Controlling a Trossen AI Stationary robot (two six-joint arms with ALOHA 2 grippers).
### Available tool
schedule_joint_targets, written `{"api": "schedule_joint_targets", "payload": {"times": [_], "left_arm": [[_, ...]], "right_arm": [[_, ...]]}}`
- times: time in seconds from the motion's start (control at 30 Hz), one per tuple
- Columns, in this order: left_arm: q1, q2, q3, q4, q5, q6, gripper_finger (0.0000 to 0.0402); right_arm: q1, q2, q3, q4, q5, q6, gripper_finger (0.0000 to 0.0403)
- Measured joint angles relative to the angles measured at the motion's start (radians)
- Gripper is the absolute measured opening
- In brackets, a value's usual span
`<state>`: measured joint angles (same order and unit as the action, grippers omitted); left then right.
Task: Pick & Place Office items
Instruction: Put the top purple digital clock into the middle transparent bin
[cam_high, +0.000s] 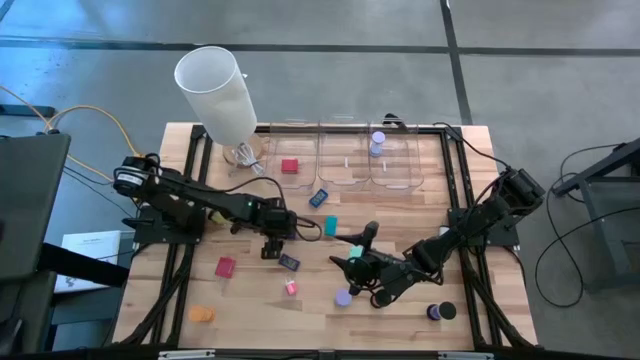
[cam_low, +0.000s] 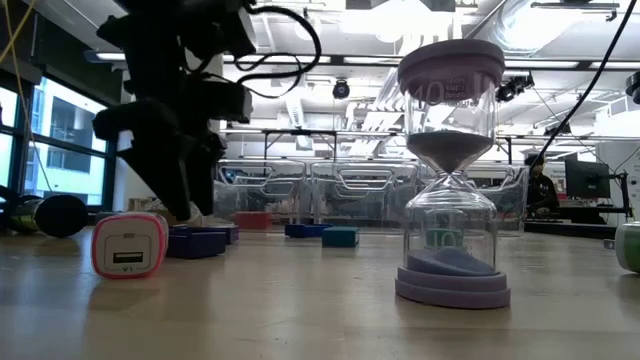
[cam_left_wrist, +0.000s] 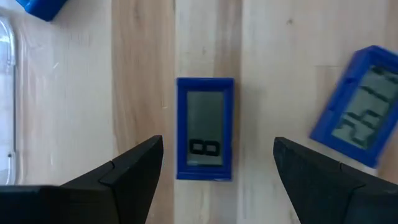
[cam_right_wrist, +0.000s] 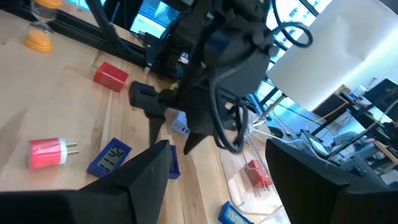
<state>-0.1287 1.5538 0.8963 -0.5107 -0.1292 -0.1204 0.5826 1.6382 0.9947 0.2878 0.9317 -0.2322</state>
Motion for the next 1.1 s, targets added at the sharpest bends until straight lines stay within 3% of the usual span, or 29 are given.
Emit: {"api": "schedule_joint_targets", "payload": {"times": [0.73, 1.1], "left_arm": [[0.027, 0.003, -0.002, 0.062, -0.001, 0.089, 0.0298], [0.038, 0.115, 0.000, 0.048, 0.046, 0.067, 0.0298]], "right_arm": [[0.000, 0.000, 0.000, -0.001, 0.000, 0.000, 0.0254], [0.000, 0.000, 0.000, -0.001, -0.024, 0.008, 0.0254]]}}
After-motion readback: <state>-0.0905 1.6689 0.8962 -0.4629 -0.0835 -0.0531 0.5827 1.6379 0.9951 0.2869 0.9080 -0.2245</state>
